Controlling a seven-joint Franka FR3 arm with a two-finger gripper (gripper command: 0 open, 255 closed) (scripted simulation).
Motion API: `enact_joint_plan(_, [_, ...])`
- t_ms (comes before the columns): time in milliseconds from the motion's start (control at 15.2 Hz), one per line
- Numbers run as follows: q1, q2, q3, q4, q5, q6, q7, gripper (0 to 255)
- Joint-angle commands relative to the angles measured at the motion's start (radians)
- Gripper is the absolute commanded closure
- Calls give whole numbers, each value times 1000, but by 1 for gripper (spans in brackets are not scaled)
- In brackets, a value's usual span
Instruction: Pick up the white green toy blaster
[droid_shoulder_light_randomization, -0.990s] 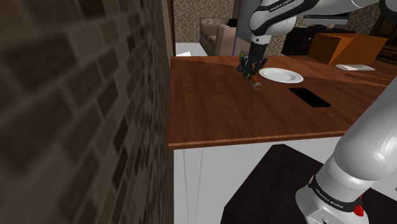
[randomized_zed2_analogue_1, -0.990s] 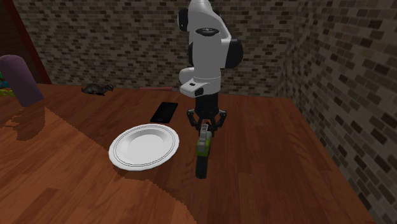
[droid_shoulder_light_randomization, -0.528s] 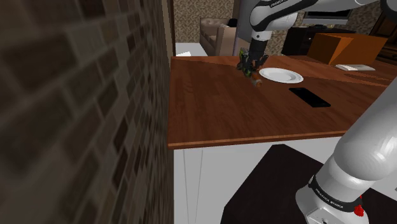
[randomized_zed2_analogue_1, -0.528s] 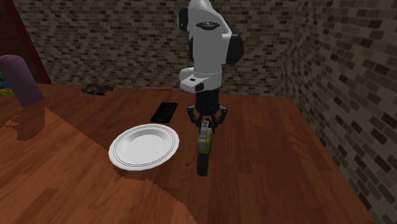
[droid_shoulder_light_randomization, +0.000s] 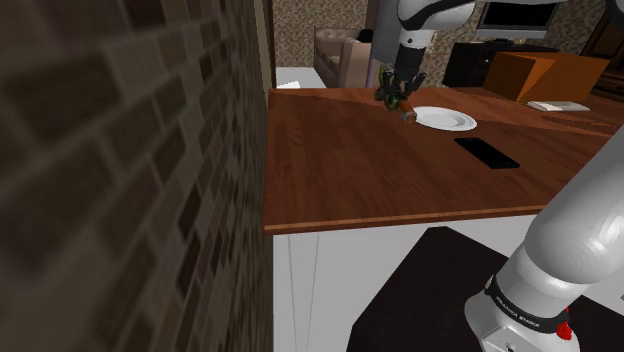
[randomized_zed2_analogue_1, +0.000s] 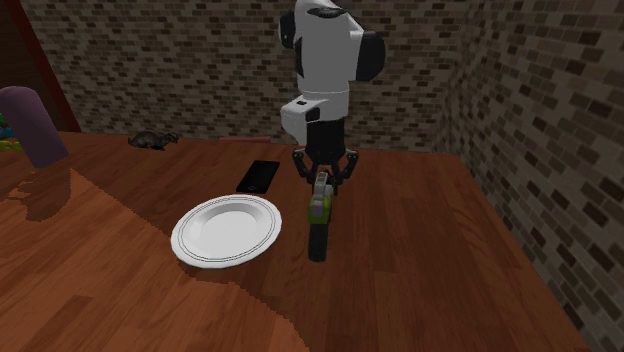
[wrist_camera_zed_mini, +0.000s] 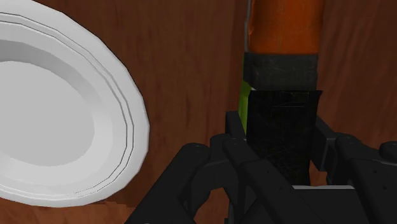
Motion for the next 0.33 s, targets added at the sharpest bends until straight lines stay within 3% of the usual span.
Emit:
enact_joint_plan(0, [1,0,1,29,0,-28,2,255])
enact_joint_plan(264, [1,-1,1,57,0,-57,2,255])
